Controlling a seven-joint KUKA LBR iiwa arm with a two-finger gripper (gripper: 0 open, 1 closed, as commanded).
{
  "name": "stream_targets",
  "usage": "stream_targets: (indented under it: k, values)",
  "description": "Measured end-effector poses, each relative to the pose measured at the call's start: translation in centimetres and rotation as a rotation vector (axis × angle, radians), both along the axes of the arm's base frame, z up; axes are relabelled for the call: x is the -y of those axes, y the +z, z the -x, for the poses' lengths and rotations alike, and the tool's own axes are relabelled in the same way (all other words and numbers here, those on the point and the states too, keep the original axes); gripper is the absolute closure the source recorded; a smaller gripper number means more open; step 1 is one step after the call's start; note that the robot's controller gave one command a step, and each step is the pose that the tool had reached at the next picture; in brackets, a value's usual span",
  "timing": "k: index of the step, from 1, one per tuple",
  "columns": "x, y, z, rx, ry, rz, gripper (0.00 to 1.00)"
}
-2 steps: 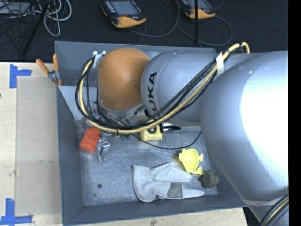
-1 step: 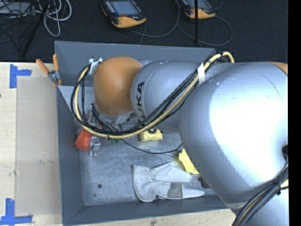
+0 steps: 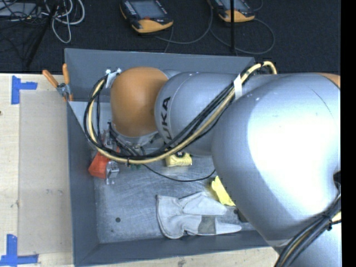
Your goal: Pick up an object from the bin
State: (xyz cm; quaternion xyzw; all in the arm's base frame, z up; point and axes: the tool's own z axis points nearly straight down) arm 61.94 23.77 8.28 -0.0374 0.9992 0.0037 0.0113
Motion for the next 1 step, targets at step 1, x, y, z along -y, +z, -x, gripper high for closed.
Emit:
stream_targets:
  k: [1]
  values:
    - [0.12,4.28,1.03,-0.025,0.003,0.01,1.0]
